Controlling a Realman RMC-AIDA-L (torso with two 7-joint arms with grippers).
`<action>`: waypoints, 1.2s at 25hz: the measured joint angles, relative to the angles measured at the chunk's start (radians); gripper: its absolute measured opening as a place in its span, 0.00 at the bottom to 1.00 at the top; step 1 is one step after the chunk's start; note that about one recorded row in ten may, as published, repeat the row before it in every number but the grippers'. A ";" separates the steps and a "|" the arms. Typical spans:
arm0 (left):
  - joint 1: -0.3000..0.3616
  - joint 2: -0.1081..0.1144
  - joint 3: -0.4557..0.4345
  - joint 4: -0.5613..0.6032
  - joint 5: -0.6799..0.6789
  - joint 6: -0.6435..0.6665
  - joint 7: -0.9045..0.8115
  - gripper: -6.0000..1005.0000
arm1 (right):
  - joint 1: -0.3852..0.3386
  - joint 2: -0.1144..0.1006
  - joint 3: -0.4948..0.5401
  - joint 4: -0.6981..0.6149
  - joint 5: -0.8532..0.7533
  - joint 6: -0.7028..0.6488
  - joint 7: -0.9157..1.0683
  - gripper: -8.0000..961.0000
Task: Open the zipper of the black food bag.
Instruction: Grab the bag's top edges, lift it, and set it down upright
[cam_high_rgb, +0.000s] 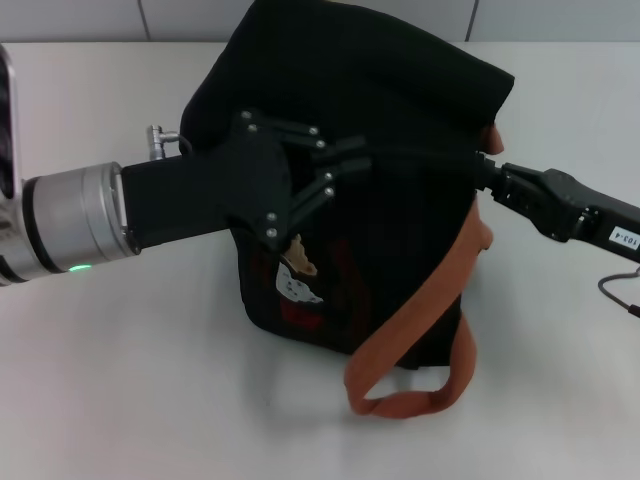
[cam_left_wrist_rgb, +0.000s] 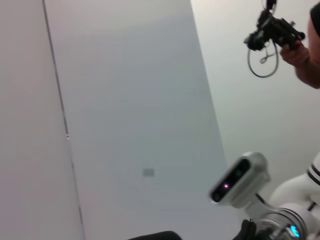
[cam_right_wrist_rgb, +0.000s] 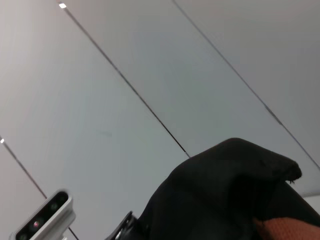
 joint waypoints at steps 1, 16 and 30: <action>0.003 0.000 -0.001 0.000 -0.007 0.000 -0.002 0.09 | -0.003 0.002 0.000 0.001 0.000 -0.003 -0.025 0.05; 0.033 0.002 -0.006 -0.021 -0.086 0.002 -0.040 0.09 | -0.034 0.026 0.002 0.014 0.015 -0.077 -0.359 0.05; 0.031 0.002 -0.040 -0.043 -0.101 -0.007 -0.118 0.09 | -0.040 0.029 -0.007 0.083 0.051 -0.135 -0.722 0.03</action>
